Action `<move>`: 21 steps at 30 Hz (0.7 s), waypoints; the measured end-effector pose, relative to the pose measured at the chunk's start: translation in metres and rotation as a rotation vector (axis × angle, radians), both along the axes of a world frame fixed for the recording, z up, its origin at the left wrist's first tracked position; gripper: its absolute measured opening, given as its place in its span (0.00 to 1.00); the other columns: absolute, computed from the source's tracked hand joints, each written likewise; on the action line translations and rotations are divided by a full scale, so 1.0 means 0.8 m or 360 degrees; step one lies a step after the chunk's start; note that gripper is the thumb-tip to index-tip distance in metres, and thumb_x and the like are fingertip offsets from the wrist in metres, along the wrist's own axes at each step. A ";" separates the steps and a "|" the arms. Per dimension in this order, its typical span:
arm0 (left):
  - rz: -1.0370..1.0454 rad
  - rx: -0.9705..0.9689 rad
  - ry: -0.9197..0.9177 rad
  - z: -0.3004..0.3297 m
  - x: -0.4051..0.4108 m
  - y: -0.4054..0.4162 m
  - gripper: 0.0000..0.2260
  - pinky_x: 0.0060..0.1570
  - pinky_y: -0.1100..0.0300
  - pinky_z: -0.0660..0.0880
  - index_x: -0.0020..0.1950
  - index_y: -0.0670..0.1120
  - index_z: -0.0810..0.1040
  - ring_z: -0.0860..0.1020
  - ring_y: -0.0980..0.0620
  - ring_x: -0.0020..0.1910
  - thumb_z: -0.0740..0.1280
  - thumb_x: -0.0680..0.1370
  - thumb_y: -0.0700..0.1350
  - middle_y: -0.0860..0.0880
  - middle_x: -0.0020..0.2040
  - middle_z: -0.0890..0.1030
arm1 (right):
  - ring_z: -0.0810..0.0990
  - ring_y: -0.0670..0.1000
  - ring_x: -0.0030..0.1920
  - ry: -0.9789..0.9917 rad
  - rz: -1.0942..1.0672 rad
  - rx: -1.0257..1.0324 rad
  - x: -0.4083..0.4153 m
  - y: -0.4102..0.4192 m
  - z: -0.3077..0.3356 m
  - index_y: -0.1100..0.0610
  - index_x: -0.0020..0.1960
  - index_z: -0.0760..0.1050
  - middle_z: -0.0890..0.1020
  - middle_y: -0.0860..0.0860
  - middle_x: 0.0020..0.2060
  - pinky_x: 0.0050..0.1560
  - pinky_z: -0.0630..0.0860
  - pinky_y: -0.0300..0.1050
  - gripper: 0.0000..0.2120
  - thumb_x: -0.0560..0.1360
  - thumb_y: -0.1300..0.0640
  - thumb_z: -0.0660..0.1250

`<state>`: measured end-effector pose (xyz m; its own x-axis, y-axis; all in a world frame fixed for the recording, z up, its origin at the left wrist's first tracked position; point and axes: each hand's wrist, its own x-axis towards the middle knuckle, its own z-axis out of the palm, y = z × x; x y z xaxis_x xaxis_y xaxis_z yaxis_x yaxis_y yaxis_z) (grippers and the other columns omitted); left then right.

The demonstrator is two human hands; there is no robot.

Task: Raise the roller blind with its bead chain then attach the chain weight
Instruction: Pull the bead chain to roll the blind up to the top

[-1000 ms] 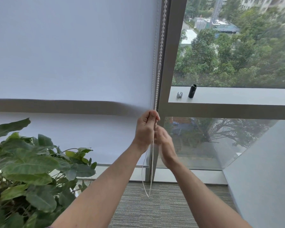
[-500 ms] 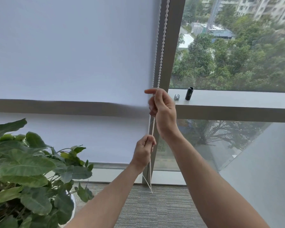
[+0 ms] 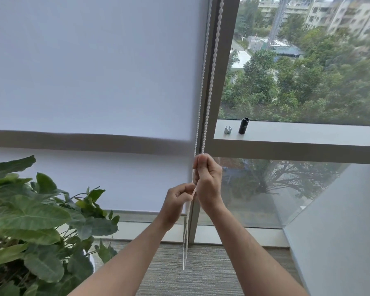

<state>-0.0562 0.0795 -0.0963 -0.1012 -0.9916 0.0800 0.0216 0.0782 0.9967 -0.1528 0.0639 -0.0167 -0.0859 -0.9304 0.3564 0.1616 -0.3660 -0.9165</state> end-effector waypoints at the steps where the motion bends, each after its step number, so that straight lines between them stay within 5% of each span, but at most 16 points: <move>1: 0.0023 0.0019 0.0040 0.001 0.004 -0.002 0.15 0.48 0.53 0.78 0.47 0.43 0.84 0.80 0.45 0.44 0.60 0.68 0.35 0.42 0.43 0.84 | 0.62 0.45 0.25 0.0023 -0.0004 0.0025 -0.002 0.001 -0.010 0.48 0.34 0.72 0.67 0.42 0.25 0.24 0.59 0.41 0.17 0.81 0.53 0.58; 4: 0.0123 -0.0010 0.0160 0.018 0.008 -0.012 0.17 0.56 0.43 0.78 0.49 0.40 0.83 0.81 0.37 0.50 0.59 0.67 0.37 0.38 0.46 0.84 | 0.65 0.44 0.26 0.0061 0.0006 0.0077 -0.004 0.001 -0.033 0.48 0.34 0.72 0.70 0.41 0.25 0.28 0.64 0.39 0.18 0.81 0.56 0.57; 7: 0.0122 -0.0107 0.0371 0.052 0.005 -0.022 0.12 0.53 0.50 0.77 0.48 0.44 0.84 0.82 0.45 0.48 0.63 0.71 0.44 0.43 0.44 0.85 | 0.65 0.41 0.28 0.0083 0.0039 0.0134 -0.003 0.008 -0.061 0.48 0.33 0.71 0.70 0.40 0.26 0.30 0.63 0.35 0.18 0.81 0.56 0.58; 11: 0.0005 -0.0285 0.0497 0.093 -0.006 -0.028 0.14 0.54 0.50 0.78 0.53 0.42 0.83 0.82 0.43 0.47 0.63 0.77 0.49 0.43 0.45 0.84 | 0.62 0.44 0.28 0.0148 0.0076 0.0318 -0.007 0.021 -0.103 0.48 0.32 0.71 0.69 0.41 0.26 0.30 0.60 0.42 0.18 0.80 0.54 0.58; 14: -0.0089 -0.0339 0.0498 0.112 -0.022 -0.027 0.14 0.43 0.55 0.78 0.51 0.42 0.81 0.79 0.46 0.37 0.59 0.82 0.47 0.45 0.38 0.81 | 0.62 0.47 0.29 0.0154 0.0101 0.0372 -0.011 0.023 -0.116 0.49 0.32 0.70 0.68 0.41 0.26 0.30 0.59 0.44 0.18 0.80 0.54 0.58; 16: -0.0088 -0.0330 0.0465 0.117 -0.031 -0.025 0.15 0.30 0.60 0.68 0.45 0.43 0.80 0.69 0.51 0.29 0.57 0.83 0.46 0.49 0.30 0.73 | 0.62 0.48 0.29 0.0164 0.0112 0.0384 -0.011 0.024 -0.116 0.49 0.32 0.70 0.68 0.42 0.26 0.30 0.59 0.45 0.18 0.80 0.53 0.57; 18: -0.0037 -0.0307 0.0473 0.116 -0.036 -0.025 0.15 0.27 0.62 0.59 0.39 0.44 0.76 0.61 0.53 0.26 0.57 0.83 0.47 0.53 0.27 0.65 | 0.62 0.48 0.28 0.0176 0.0148 0.0406 -0.012 0.024 -0.117 0.48 0.32 0.71 0.68 0.43 0.25 0.29 0.59 0.45 0.18 0.80 0.52 0.57; 21: 0.0084 -0.0324 0.0458 0.113 -0.038 -0.026 0.16 0.26 0.65 0.61 0.35 0.49 0.74 0.61 0.56 0.24 0.57 0.83 0.46 0.56 0.25 0.65 | 0.65 0.46 0.27 0.0124 0.0347 0.0448 -0.019 0.023 -0.116 0.48 0.33 0.75 0.70 0.44 0.26 0.29 0.62 0.43 0.18 0.80 0.52 0.58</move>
